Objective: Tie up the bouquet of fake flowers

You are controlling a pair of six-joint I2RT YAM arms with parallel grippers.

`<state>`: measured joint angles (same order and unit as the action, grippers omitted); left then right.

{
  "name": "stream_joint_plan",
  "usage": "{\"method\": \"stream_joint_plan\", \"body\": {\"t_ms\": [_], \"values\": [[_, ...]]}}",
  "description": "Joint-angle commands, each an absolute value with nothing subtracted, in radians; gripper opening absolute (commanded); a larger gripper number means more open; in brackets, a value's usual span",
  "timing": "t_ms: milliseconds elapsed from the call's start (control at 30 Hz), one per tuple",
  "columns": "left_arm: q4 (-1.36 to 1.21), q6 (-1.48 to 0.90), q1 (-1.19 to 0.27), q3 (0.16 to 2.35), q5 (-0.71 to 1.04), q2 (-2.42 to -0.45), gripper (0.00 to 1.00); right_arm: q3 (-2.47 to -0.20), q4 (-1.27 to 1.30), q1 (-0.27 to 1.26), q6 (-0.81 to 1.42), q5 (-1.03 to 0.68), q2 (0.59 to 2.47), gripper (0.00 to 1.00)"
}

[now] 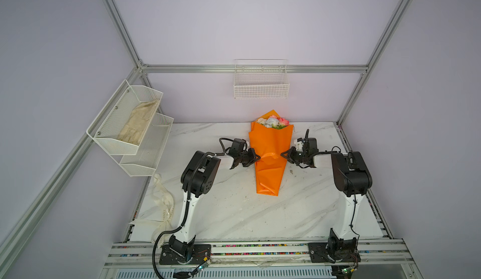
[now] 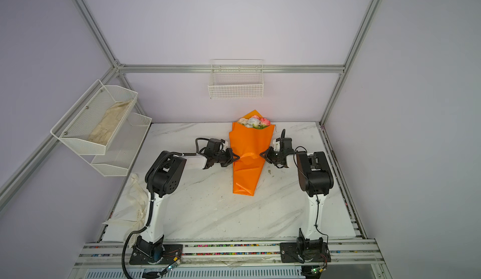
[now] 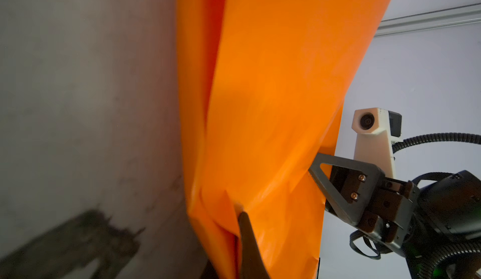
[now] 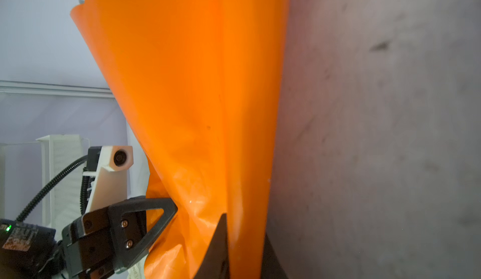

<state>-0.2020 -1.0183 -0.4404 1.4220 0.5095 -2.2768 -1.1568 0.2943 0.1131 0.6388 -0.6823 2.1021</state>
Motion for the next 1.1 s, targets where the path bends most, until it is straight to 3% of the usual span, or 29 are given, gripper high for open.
{"method": "stream_joint_plan", "body": {"t_ms": [0, 300, 533, 633, 800, 1067], "values": [[-0.208, -1.064, -0.439, 1.511, 0.452, -2.322, 0.05, -1.220, 0.279, 0.093, 0.613, -0.696, 2.152, 0.15], [-0.295, -1.167, -0.475, 1.537, 0.439, -2.359, 0.12, -1.313, 0.217, 0.050, 0.575, -0.711, 2.208, 0.16], [-0.302, -1.128, -0.476, 1.410, 0.381, -2.222, 0.43, -1.296, 0.175, 0.028, 0.546, -0.739, 2.130, 0.24], [-0.207, -1.065, -0.462, 1.385, 0.353, -2.149, 0.59, -1.271, 0.156, 0.014, 0.538, -0.714, 2.072, 0.42], [-0.173, -1.022, -0.427, 1.293, 0.341, -2.042, 0.67, -1.209, 0.135, -0.015, 0.540, -0.685, 1.974, 0.53], [-0.163, -0.949, -0.414, 1.196, 0.382, -1.914, 0.72, -1.144, 0.068, -0.016, 0.482, -0.672, 1.839, 0.57]]}}
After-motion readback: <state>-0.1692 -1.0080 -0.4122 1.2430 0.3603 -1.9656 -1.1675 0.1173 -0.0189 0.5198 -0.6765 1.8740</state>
